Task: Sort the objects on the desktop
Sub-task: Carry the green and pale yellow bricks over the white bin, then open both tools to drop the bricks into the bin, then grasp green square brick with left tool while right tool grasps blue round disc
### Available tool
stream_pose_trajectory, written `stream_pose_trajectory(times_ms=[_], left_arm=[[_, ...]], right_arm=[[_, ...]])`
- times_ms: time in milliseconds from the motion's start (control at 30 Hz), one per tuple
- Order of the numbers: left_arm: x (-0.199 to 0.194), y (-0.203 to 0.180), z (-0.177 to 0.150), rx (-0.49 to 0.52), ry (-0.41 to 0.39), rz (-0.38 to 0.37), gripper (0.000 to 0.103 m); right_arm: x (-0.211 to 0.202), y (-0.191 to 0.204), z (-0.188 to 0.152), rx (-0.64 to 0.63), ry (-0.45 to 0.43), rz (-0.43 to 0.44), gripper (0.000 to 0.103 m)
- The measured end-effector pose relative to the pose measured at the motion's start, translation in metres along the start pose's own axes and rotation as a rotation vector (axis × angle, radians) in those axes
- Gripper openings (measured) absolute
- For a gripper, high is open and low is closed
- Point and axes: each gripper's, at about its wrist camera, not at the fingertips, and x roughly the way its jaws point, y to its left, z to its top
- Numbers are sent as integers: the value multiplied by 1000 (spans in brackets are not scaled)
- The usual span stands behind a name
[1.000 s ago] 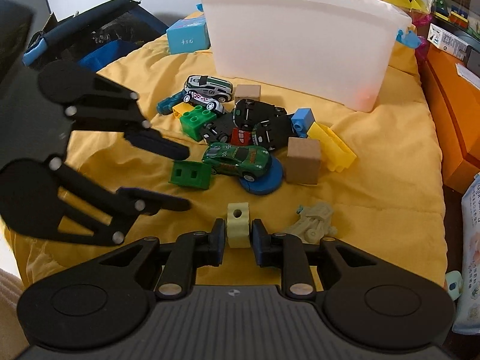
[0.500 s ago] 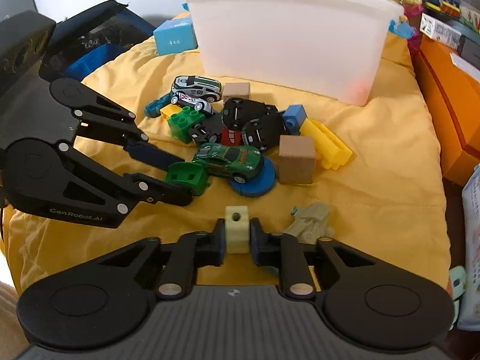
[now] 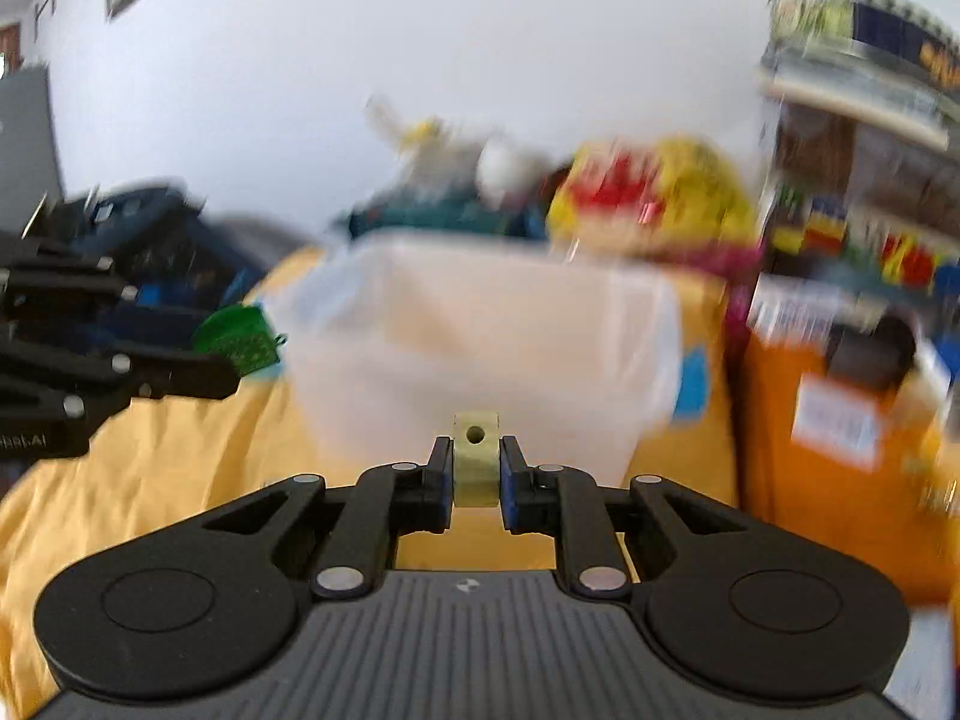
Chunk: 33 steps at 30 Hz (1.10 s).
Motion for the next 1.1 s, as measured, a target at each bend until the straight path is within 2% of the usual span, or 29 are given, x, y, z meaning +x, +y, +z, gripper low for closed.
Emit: stream_pose_trajectory(times_ms=[67,133,200,233,267,300,433,500,533,567,633,833,933,1033,1100], left_arm=[[15,14,15,-31,-25,24,24],[34,23,25,-69,-14,41,24],[64,28,27,-98,62,56,25],[74,30,25,-112,89,65,26],[83,30,21,-130,118,79,28],[89,28,17,-144,140,88,30],[75,20,0,-188,118,68,47],[60,16,-8,-215,116,89,47],[49,14,-13,-232,103,96,50],[36,10,-18,-244,89,95,62],[16,1,-33,-261,73,97,73],[-4,-33,-78,-294,162,87,73],[4,-47,-97,-319,237,67,73],[7,-56,-109,-356,279,4,73],[7,-61,-115,-366,303,-5,73]], right_arm=[[13,-5,19,18,-27,-31,17],[28,-8,32,29,-30,-48,17],[47,-12,38,47,0,-62,17],[58,-11,39,47,28,-74,20],[69,-10,37,38,62,-81,28],[74,-9,33,41,72,-88,29],[65,1,19,34,60,-32,32],[56,8,12,3,72,-21,36],[53,10,9,-4,79,-19,37],[46,11,4,-7,80,-9,42],[29,13,-11,-3,89,14,51],[-3,18,-51,30,119,12,52],[-2,20,-68,71,164,27,53],[3,24,-82,83,222,42,53],[2,28,-90,68,240,55,53]])
